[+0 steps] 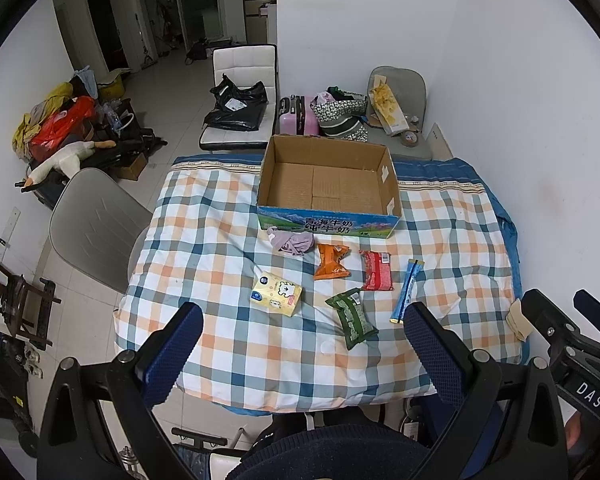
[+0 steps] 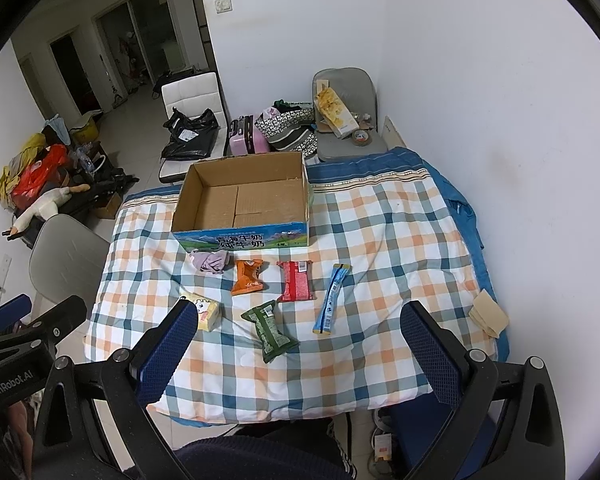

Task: Organize soft objects

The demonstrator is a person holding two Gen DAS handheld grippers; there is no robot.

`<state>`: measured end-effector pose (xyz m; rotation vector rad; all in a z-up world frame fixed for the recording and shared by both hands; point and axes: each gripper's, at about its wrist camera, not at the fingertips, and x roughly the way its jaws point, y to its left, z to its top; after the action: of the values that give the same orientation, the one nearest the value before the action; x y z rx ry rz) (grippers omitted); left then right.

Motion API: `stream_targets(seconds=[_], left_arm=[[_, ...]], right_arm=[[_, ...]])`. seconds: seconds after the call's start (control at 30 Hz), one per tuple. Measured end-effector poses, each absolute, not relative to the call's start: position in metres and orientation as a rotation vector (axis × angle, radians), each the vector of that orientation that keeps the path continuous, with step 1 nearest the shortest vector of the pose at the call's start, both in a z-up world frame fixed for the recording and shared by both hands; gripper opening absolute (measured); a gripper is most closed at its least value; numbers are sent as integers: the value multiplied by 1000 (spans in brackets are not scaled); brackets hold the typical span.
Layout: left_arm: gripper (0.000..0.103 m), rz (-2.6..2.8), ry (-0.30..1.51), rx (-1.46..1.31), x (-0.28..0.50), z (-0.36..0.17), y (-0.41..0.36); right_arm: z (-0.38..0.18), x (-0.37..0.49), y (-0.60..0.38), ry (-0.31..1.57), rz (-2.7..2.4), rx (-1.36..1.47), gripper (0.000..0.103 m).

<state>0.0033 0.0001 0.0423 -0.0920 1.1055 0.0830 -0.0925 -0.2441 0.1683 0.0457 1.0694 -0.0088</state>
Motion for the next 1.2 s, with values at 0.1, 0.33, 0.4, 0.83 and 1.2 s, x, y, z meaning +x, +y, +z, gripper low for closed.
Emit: stream_targets(seconds=[0.1, 0.33, 0.4, 0.83, 1.2], left_arm=[[103, 84, 1105, -92, 6, 44, 0], [103, 89, 1102, -92, 6, 44, 1], [103, 97, 1111, -95, 16, 44, 2], [103, 99, 1373, -132, 103, -116, -13], [103, 52, 1645, -313, 130, -293, -47]], right_arm=[[167, -94, -244, 1068, -9, 45, 103], [169, -83, -238, 1085, -2, 54, 103], [163, -72, -236, 1109, 4, 70, 103], [-10, 6, -281, 1349, -69, 159, 103], [-165, 58, -318, 1542, -56, 201, 102]])
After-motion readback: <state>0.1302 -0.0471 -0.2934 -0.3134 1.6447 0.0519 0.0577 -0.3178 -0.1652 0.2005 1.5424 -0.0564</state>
